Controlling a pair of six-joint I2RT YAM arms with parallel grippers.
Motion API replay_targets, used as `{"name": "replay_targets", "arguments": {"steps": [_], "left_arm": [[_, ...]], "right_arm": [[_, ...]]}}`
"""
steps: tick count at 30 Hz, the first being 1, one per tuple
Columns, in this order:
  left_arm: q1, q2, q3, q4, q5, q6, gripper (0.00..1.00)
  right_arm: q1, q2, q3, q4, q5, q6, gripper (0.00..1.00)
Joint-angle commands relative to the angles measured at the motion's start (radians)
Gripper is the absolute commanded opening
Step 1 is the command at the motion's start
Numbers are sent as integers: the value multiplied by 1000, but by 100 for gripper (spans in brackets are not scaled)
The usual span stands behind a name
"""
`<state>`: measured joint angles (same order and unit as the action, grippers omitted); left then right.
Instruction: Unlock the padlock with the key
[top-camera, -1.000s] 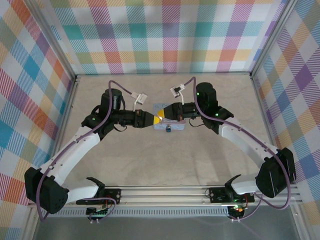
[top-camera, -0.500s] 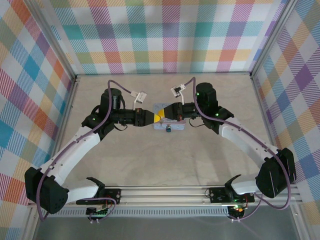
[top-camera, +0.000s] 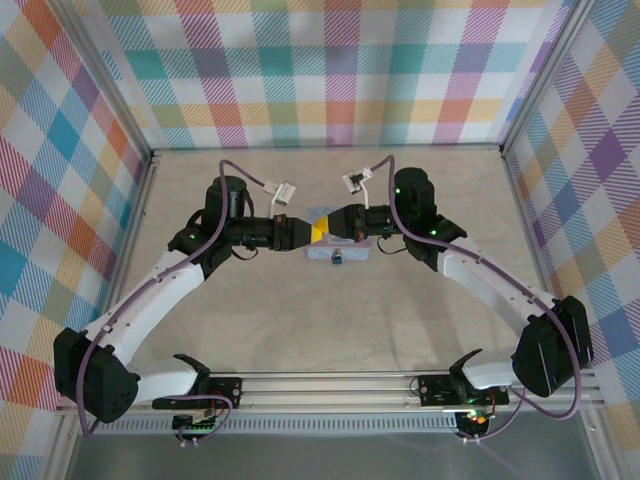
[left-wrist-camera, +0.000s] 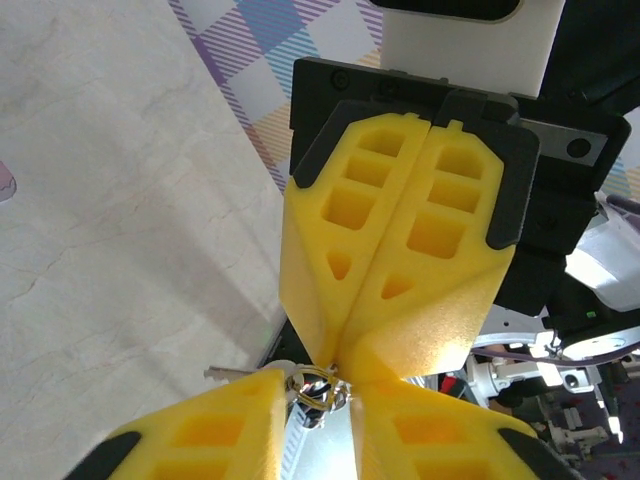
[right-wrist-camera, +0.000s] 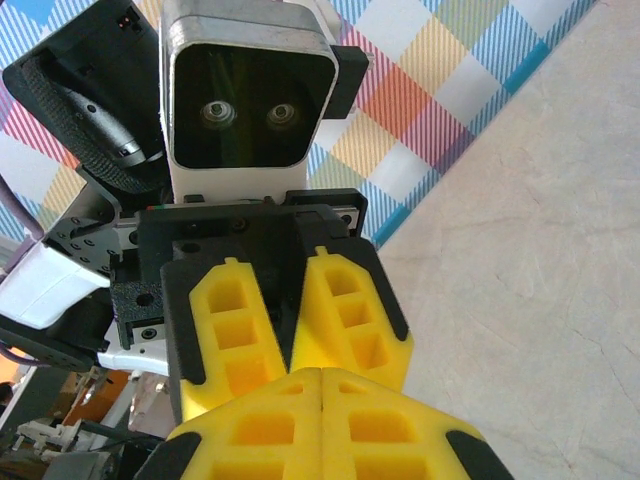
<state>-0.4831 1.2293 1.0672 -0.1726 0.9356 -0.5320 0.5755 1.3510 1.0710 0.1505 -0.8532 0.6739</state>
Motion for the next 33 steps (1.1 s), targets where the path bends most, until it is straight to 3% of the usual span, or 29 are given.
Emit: {"name": "replay_targets", "arguments": {"steps": [1,5,8,10,12,14,18,23,27,33], "left_arm": [[-9,-12,-19,42,5,-5,14],[-9,-19,-18,57,11,-9,2],[-9,-20,-19,61,19,-8,0],[-10,-21,-22,60,16,-6,0],[-9,-25,-28,59,7,-4,0],[-9,-31,-32,63,-3,-5,0],[-9,-42,-36,83,-6,-14,0],[-9,-45,-36,102,-4,-29,0],[-9,-46,-42,117,-1,-40,0],[-9,-48,-47,120,-1,-42,0]], "right_arm": [[1,-23,-12,55,-23,10,0],[2,-21,-20,68,-21,18,0],[1,-23,-20,66,-12,18,1],[1,-29,-19,50,8,8,13],[1,-49,-22,9,51,-15,35],[-1,-80,-44,-5,98,-31,39],[-8,-130,-109,54,126,-4,33],[-6,-111,-152,150,67,58,23],[1,-98,-168,207,51,88,26],[6,-88,-163,248,29,108,20]]}}
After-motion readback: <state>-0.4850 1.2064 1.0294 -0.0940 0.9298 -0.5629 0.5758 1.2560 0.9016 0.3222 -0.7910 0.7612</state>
